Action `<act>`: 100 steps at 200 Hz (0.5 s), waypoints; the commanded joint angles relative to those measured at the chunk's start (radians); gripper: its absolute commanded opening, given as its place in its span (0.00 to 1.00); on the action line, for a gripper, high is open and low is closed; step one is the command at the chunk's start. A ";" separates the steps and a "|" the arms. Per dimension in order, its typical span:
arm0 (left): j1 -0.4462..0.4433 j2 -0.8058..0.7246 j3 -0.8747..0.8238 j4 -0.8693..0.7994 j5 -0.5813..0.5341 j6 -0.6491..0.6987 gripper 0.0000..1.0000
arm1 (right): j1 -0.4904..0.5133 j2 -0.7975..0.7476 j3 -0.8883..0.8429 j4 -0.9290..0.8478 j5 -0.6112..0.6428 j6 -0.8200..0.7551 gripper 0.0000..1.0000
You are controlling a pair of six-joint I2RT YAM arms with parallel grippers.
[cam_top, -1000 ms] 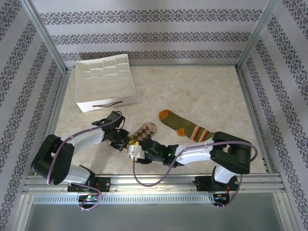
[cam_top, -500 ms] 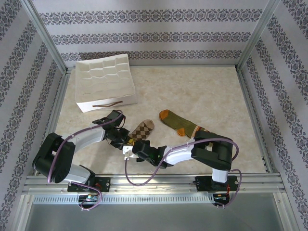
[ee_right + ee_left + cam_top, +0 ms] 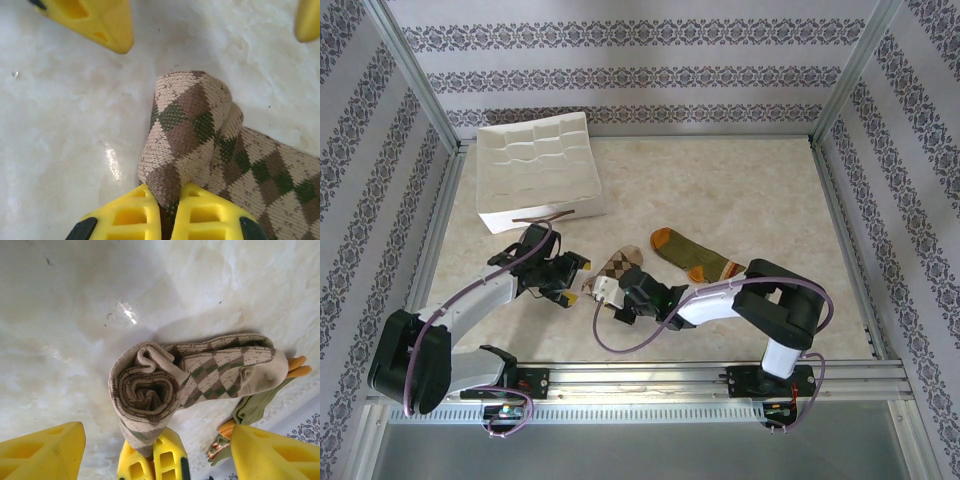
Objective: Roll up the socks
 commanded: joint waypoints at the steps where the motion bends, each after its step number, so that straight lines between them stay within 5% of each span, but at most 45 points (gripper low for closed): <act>1: 0.009 -0.011 -0.028 0.071 0.043 0.018 0.71 | -0.048 0.041 -0.064 -0.151 -0.206 0.125 0.00; 51: -0.020 0.018 -0.039 0.142 0.099 0.064 0.62 | -0.193 0.111 -0.063 -0.153 -0.434 0.256 0.00; 100: -0.070 0.080 -0.055 0.201 0.081 0.063 0.60 | -0.268 0.163 -0.020 -0.216 -0.530 0.306 0.00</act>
